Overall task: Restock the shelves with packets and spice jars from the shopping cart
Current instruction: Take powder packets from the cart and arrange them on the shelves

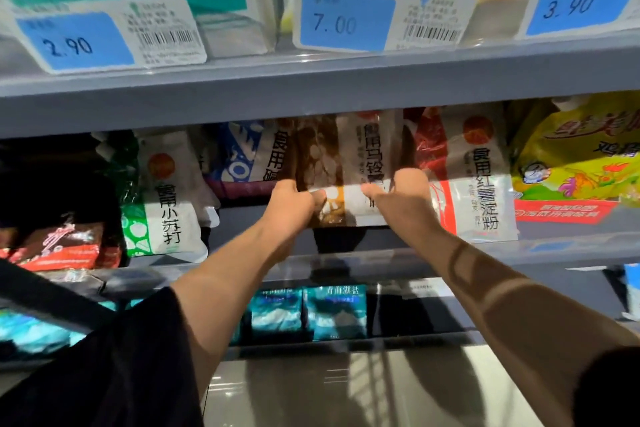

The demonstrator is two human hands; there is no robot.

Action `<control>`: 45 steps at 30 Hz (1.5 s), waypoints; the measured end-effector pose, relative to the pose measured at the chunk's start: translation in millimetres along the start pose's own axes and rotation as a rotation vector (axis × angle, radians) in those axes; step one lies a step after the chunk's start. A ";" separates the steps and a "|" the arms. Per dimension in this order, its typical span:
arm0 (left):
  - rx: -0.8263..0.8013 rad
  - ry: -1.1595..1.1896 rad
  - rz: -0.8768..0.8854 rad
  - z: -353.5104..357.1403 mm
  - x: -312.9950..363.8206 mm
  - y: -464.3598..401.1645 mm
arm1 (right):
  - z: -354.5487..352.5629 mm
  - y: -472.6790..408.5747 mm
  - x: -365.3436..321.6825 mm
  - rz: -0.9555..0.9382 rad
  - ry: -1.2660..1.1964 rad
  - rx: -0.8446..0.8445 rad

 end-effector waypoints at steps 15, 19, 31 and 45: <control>-0.133 -0.749 0.401 35.9 -10.0 -10.3 | 30.9 0.1 -7.1 -0.435 0.924 -0.013; -0.233 -0.803 0.394 46.6 -18.0 -13.5 | 32.7 -1.3 -4.5 -0.421 0.802 0.014; -0.079 -0.729 0.223 5.5 2.1 62.5 | 22.3 60.9 -6.3 -0.085 0.467 -0.372; 0.296 -0.208 -0.039 -203.7 108.7 345.6 | -4.6 274.3 -291.0 -0.390 0.324 -0.760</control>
Point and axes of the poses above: each hand's wrist, its own y-axis away from the middle knuckle, its own z-axis out of the palm, x = y × z, the point moved 9 cm from there along -y, towards the middle knuckle, and after that the axes turned 4 degrees about -y, right-handed, at the moved point
